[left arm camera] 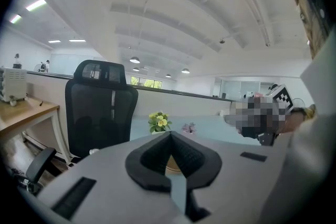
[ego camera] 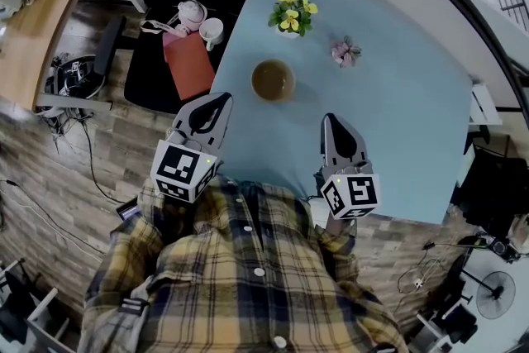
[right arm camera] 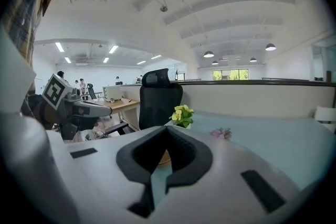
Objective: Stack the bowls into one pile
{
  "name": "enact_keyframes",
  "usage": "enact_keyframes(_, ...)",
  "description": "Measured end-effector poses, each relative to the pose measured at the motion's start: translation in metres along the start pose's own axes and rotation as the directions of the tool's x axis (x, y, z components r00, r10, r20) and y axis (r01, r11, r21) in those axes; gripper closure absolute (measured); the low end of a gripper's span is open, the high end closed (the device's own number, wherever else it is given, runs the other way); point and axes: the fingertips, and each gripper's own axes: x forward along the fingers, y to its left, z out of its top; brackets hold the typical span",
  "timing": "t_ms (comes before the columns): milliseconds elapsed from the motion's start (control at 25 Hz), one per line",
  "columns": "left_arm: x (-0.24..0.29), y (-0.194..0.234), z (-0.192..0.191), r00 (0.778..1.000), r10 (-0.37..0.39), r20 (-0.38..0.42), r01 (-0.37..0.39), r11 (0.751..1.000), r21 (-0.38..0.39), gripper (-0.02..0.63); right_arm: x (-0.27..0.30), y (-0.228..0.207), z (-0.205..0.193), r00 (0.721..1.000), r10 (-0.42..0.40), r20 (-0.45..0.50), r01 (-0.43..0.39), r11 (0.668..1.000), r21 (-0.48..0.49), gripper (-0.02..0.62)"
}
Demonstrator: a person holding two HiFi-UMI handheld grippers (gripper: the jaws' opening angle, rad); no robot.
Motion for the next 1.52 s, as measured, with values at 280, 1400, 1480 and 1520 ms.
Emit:
enact_keyframes(280, 0.0026, 0.0021, -0.0005, 1.000, -0.007, -0.005, 0.007, 1.000, 0.002, 0.614, 0.0016, -0.0011, -0.0014, 1.000, -0.011, -0.008, 0.012, 1.000, 0.008, 0.592)
enact_keyframes(1400, 0.0091, 0.0008, -0.0038, 0.999, -0.023, -0.027, 0.024, 0.999, 0.029, 0.614, 0.0067, -0.0061, -0.0030, 1.000, -0.007, -0.015, 0.007, 1.000, 0.017, 0.594)
enact_keyframes(1480, 0.0086, -0.0018, -0.0064, 0.999, -0.036, -0.039, 0.038, 0.998, 0.049, 0.614, 0.0065, -0.0063, -0.0030, 1.000, -0.005, -0.015, 0.005, 1.000, 0.017, 0.592)
enact_keyframes(1520, 0.0083, -0.0028, -0.0079, 0.998, -0.042, -0.045, 0.045, 0.997, 0.059, 0.614, 0.0066, -0.0064, -0.0031, 1.000, -0.004, -0.015, 0.004, 1.000, 0.016, 0.594)
